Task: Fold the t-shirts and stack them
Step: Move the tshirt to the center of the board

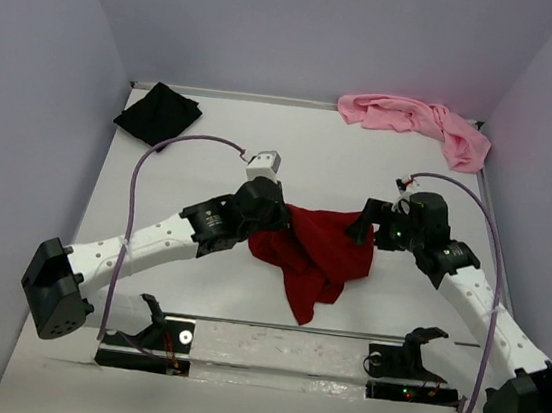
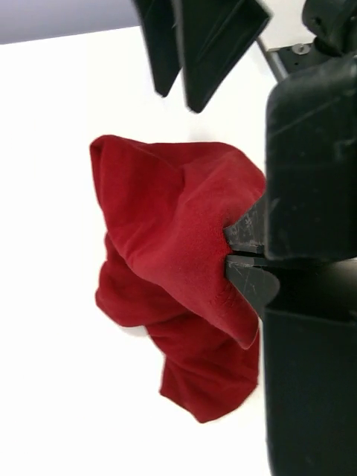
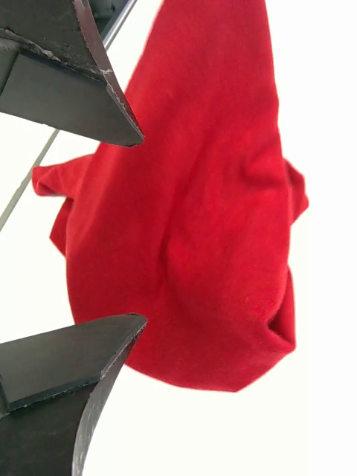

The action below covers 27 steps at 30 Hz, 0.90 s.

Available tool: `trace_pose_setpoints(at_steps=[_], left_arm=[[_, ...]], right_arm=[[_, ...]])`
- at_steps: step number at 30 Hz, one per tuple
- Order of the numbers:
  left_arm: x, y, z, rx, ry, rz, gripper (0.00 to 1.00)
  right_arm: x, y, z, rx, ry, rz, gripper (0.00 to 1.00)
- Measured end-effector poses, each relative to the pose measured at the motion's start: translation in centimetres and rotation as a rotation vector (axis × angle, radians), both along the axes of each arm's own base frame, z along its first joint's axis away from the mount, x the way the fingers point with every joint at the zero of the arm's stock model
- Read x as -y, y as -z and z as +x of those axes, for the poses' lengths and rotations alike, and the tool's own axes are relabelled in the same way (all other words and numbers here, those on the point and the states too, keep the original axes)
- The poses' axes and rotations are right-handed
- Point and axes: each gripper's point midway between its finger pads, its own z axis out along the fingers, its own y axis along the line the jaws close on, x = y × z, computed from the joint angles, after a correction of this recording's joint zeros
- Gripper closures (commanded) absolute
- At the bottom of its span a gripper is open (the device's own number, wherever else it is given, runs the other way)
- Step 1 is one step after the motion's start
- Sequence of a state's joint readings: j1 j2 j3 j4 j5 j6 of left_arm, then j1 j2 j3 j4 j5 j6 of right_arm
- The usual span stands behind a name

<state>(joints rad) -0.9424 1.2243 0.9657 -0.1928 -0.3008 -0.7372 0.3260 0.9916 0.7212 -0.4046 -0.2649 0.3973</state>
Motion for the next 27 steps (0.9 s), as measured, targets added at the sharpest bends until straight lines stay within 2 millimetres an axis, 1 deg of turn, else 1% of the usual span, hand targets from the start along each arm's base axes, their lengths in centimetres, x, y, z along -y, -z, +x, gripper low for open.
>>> trace_pose_setpoints(at_steps=[2,4,6,7,8,11,13,16,18,22,25,27], left_arm=[[0.4,-0.6,0.8,0.017,-0.002,0.024,1.00],[0.8,-1.8,1.8,0.044,-0.009,0.038,1.00],[1.0,-3.4,2.9,0.080,-0.019,0.049,1.00],[1.0,-4.8,3.8,0.107,-0.031,0.046,1.00],[0.9,-5.5,4.2,0.123,-0.037,0.044,1.00],[-0.1,-9.0,6.8,0.192,-0.088,0.031,1.00],[-0.6,-10.4,7.9,0.219,-0.107,0.033,1.00],[-1.4,-12.3,9.5,0.255,-0.135,0.050,1.00],[-1.8,-13.2,10.3,0.271,-0.144,0.063,1.00],[-2.2,-14.6,11.2,0.301,-0.153,0.084,1.00],[-2.7,-15.3,11.7,0.312,-0.161,0.096,1.00],[-3.0,-16.0,11.9,0.323,-0.166,0.097,1.00]], right_arm=[[0.1,-1.2,-0.2,0.038,0.010,0.015,0.00],[0.3,-1.7,-0.3,0.051,0.021,0.024,0.00],[0.2,-1.8,-0.5,0.045,0.025,0.030,0.00],[0.2,-1.7,-0.5,0.040,0.025,0.032,0.00],[-0.1,-1.6,-0.6,0.026,0.017,0.045,0.00],[-0.8,-1.2,-0.9,-0.010,-0.004,0.074,0.00],[-1.4,-0.3,-1.3,-0.031,-0.025,0.113,0.00],[-1.8,1.9,-2.4,-0.082,-0.043,0.139,0.00],[-1.9,2.8,-3.0,-0.105,-0.053,0.149,0.00],[-2.8,4.1,-3.7,-0.133,-0.083,0.209,0.00],[-3.7,5.0,-4.2,-0.159,-0.105,0.258,0.02],[-4.6,5.6,-4.9,-0.191,-0.126,0.283,0.02]])
